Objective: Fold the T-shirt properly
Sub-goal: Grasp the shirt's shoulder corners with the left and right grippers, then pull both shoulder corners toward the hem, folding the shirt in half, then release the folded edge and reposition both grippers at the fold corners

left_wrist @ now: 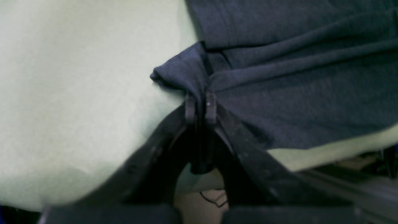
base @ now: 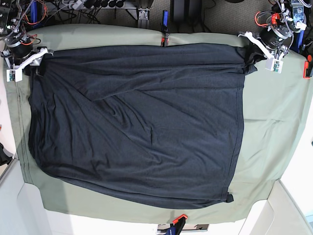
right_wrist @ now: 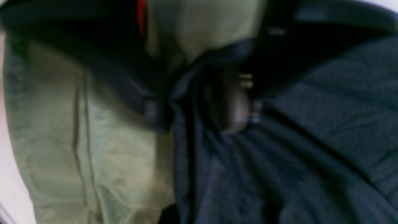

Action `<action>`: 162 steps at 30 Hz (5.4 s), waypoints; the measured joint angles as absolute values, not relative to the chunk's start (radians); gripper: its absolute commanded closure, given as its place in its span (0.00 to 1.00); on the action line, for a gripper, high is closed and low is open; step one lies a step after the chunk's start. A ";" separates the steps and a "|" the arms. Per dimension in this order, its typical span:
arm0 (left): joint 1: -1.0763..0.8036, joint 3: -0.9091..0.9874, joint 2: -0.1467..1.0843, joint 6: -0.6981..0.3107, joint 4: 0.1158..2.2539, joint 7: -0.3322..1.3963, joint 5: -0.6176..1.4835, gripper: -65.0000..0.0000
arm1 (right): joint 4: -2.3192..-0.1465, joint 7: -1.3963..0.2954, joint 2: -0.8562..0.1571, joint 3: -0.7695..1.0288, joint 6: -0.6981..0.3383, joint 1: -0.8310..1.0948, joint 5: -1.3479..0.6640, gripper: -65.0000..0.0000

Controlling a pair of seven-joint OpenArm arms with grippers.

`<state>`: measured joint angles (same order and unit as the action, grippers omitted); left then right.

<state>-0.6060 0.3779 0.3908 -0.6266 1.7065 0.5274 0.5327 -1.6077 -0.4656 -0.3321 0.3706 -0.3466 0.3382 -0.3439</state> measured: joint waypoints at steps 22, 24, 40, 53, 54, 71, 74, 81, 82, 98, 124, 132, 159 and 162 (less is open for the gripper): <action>-0.649 0.550 0.434 -0.693 2.028 0.727 0.745 1.00 | -1.678 -0.652 -0.329 0.620 -0.422 0.270 -0.555 1.00; -0.611 0.540 0.458 -0.693 2.008 0.707 0.746 1.00 | -1.678 -0.652 -0.328 0.619 -0.423 0.236 -0.557 1.00; -0.124 0.116 0.575 -0.691 1.438 0.666 0.694 0.79 | -1.333 -0.641 -0.327 0.510 -0.424 -0.067 -0.457 1.00; -0.125 0.116 0.620 -0.689 1.509 0.993 1.032 0.30 | -1.290 -0.646 -0.327 0.510 -0.424 -0.098 -0.455 1.00; -0.133 0.119 0.629 -0.690 1.536 0.994 1.048 0.30 | -1.290 -0.649 -0.327 0.510 -0.424 -0.097 -0.455 1.00; -0.238 0.126 0.457 -0.693 1.567 0.790 0.717 0.46 | -1.290 -0.651 -0.311 0.510 -0.426 -0.092 -0.489 1.00; -0.237 0.126 0.452 -0.684 1.567 0.791 0.693 0.91 | -1.290 -0.656 -0.299 0.510 -0.430 -0.092 -0.490 1.00; -0.257 0.119 0.517 -0.684 1.666 0.958 0.762 1.00 | -1.290 -0.686 -0.313 0.527 -0.488 -0.085 -0.499 1.00; -0.275 0.126 0.534 -0.684 1.697 0.962 0.767 1.00 | -1.296 -0.699 -0.316 0.534 -0.490 -0.078 -0.513 1.00; -0.203 0.215 0.638 -0.706 1.766 0.827 0.734 1.00 | -1.351 -0.715 -0.332 0.603 -0.503 -0.093 -0.530 1.00; 0.465 -0.225 0.524 -0.696 0.928 0.677 0.598 0.38 | -0.951 -0.527 -0.332 0.469 -0.495 -0.347 -0.347 0.70; 0.471 -0.228 0.574 -0.690 1.003 0.954 1.011 0.38 | -0.967 -0.594 -0.346 0.469 -0.538 -0.340 -0.473 0.45; 0.361 -0.221 0.593 -0.689 0.999 0.768 0.832 0.38 | -1.053 -0.543 -0.347 0.524 -0.526 -0.213 -0.514 0.45; 0.380 -0.221 0.559 -0.690 0.973 0.765 0.837 0.38 | -1.037 -0.521 -0.352 0.466 -0.525 -0.220 -0.513 0.45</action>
